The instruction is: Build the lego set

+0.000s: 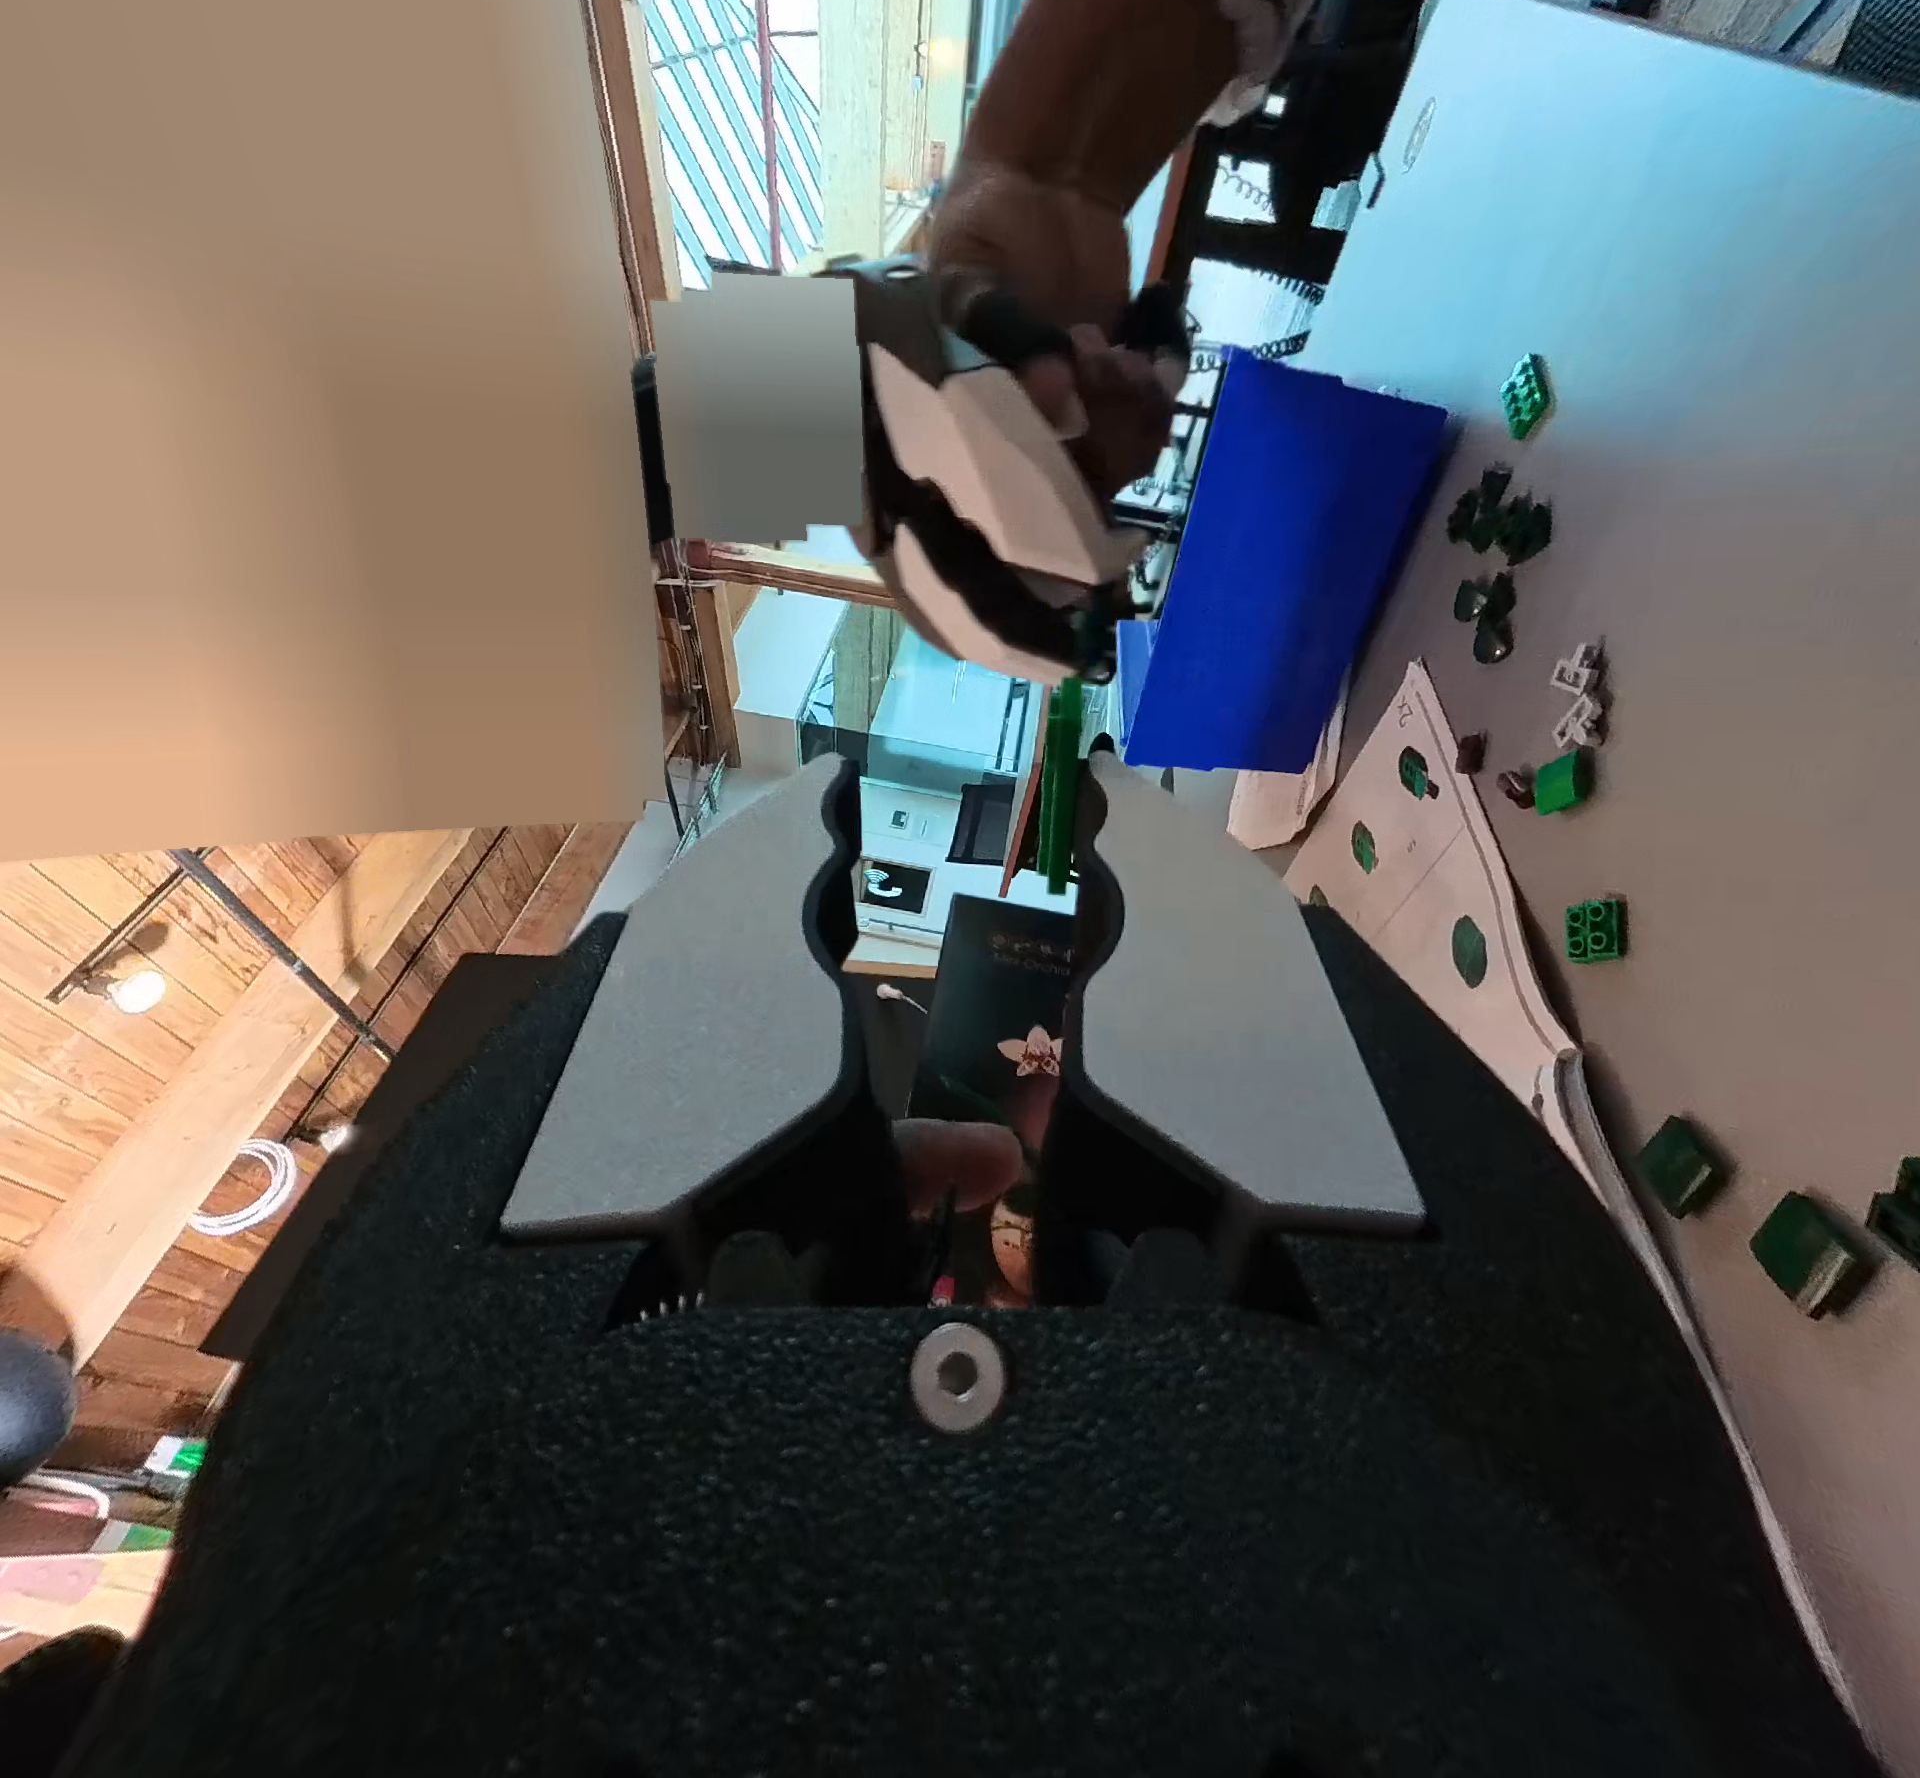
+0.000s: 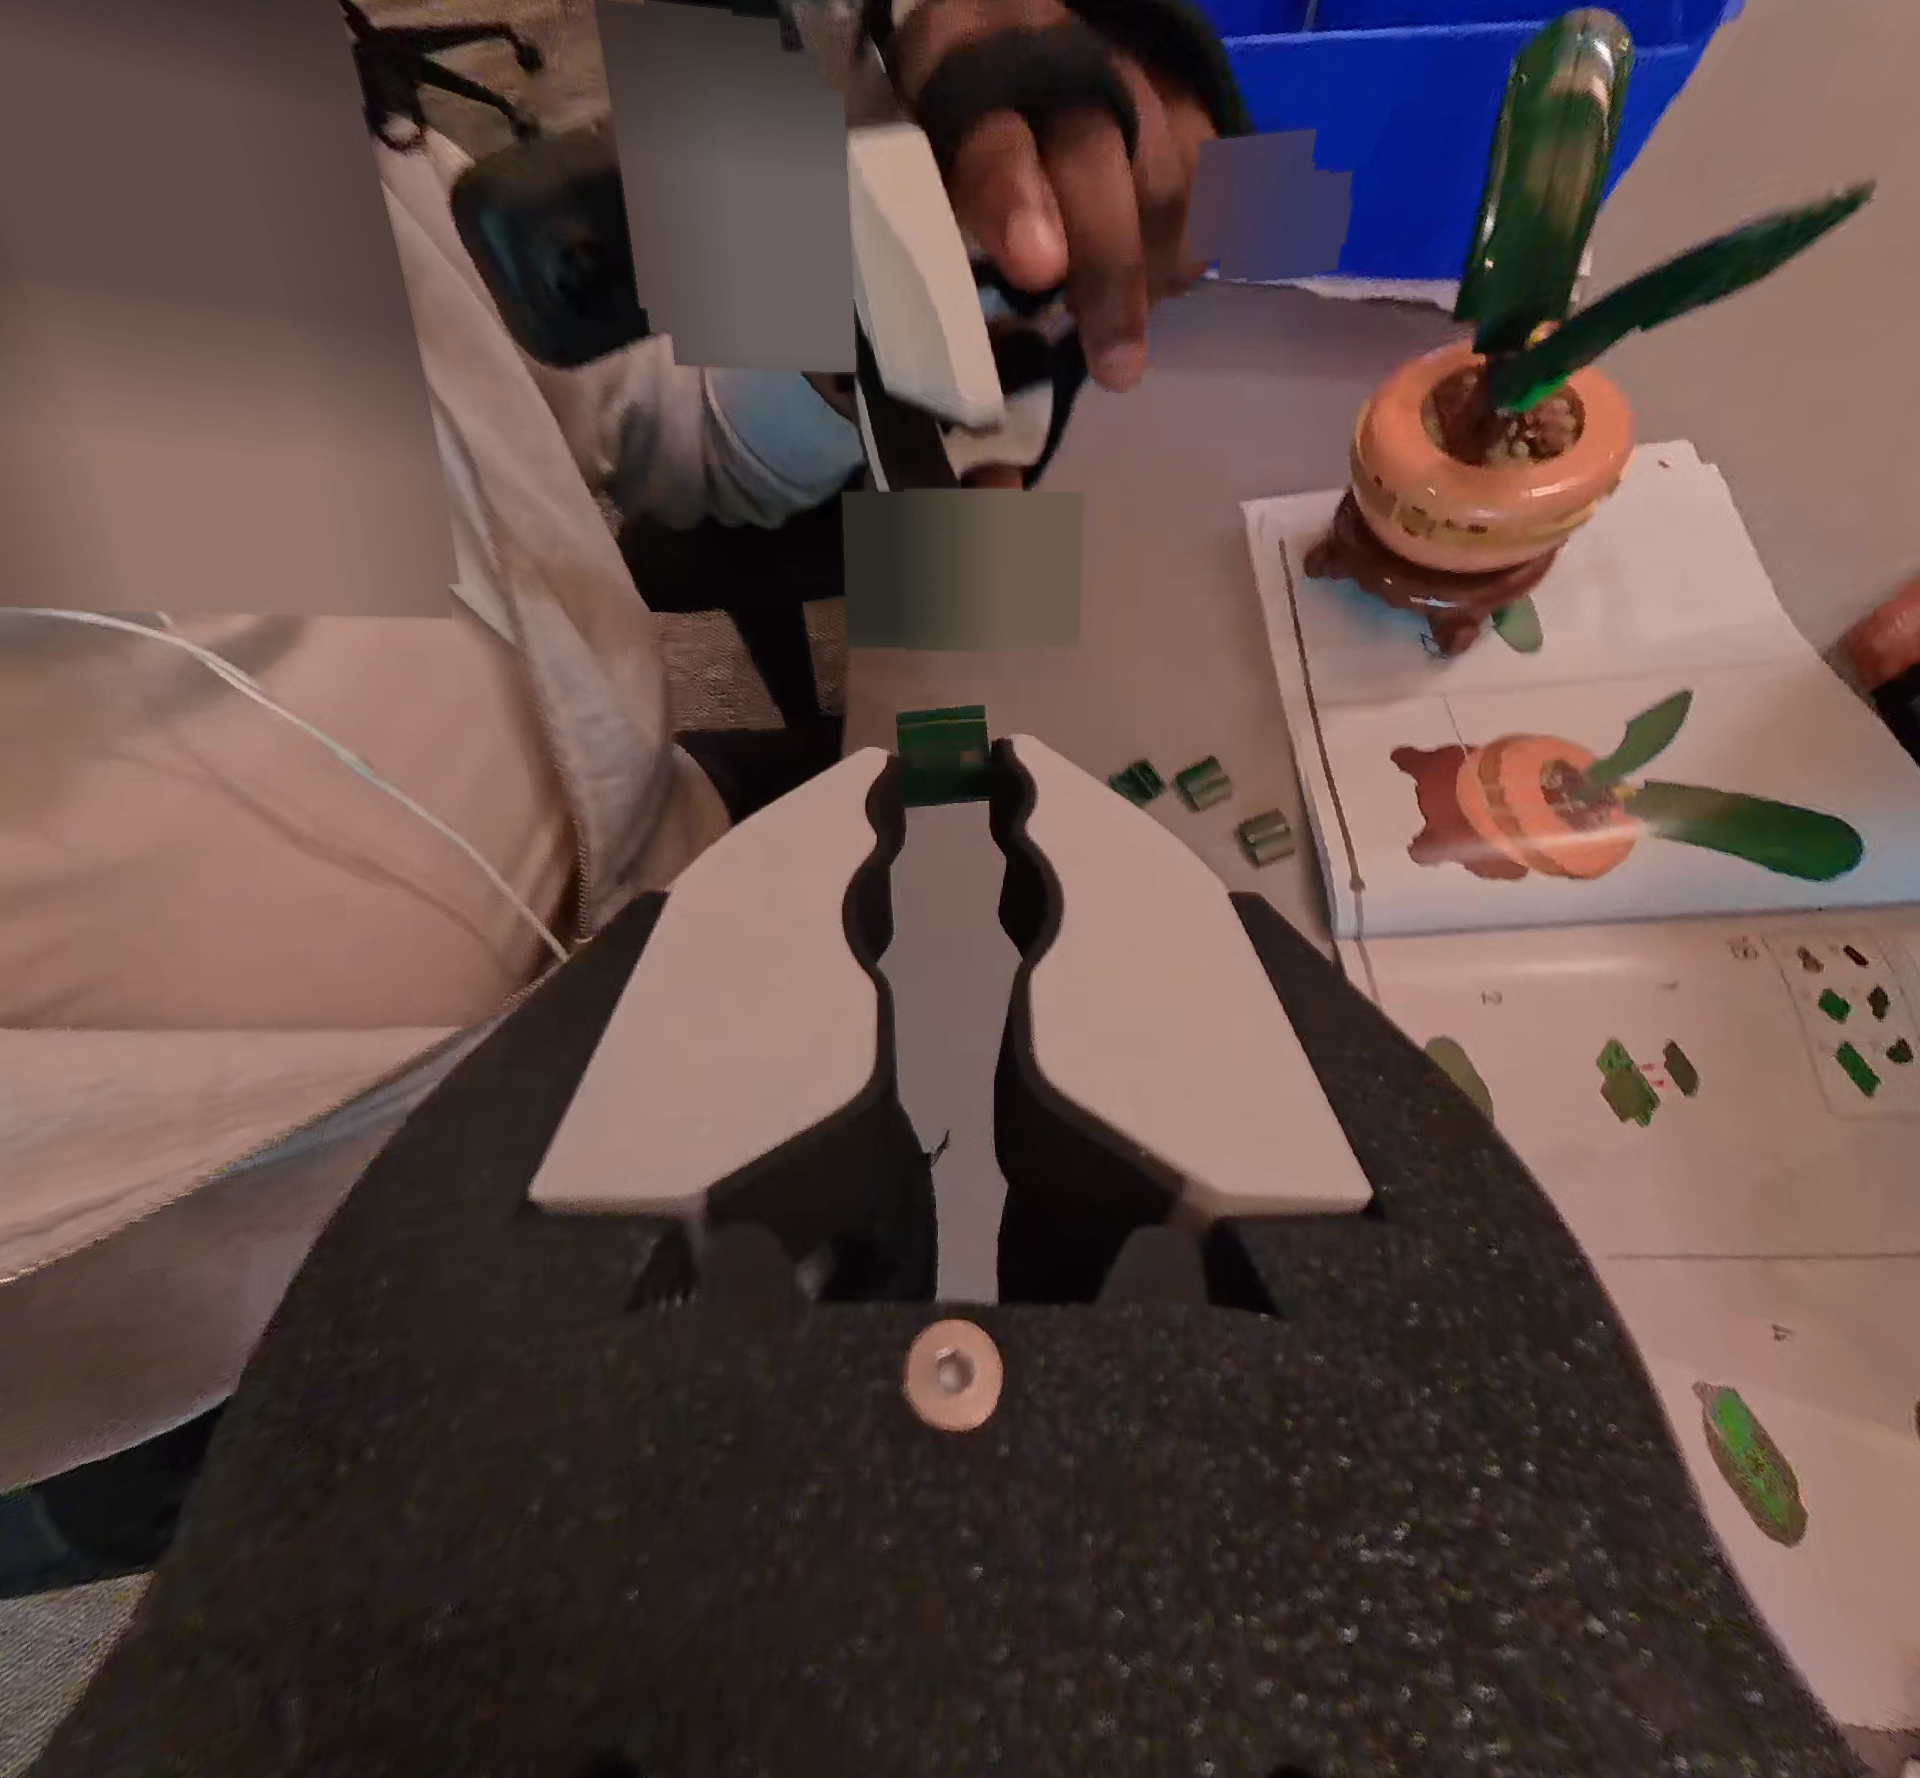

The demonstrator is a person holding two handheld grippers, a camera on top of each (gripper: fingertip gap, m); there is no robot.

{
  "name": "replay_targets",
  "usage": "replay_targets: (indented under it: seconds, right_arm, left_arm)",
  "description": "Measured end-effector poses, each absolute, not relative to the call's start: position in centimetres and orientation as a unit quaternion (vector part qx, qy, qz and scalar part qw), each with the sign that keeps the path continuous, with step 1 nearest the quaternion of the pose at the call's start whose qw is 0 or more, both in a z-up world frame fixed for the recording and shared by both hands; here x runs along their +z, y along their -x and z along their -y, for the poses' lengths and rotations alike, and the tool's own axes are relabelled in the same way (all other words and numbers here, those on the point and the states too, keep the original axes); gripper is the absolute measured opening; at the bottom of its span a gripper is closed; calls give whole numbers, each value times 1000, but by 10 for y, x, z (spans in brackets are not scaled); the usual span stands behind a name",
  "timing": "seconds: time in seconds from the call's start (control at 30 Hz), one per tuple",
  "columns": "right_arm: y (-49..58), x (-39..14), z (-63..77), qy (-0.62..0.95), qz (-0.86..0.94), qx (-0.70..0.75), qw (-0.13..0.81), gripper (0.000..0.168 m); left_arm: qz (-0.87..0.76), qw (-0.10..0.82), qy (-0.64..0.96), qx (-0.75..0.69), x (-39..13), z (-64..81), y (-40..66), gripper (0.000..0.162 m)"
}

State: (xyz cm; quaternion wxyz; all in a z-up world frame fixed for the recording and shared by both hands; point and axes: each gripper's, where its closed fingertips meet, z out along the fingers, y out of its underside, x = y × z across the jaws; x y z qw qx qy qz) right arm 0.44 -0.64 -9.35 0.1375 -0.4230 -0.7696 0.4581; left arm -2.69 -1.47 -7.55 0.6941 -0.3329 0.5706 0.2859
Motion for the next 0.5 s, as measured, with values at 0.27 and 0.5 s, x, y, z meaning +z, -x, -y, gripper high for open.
replay_targets:
  seconds: [0.27,0.5]
  right_arm:
    - [5,-88,23,437,776,453,51,15]
    - [9,-91,26,428,797,423,51,15]
  left_arm:
    - [-579,697,323,273,-78,19,14,40]
    - [-574,702,323,271,-77,19,15,39]
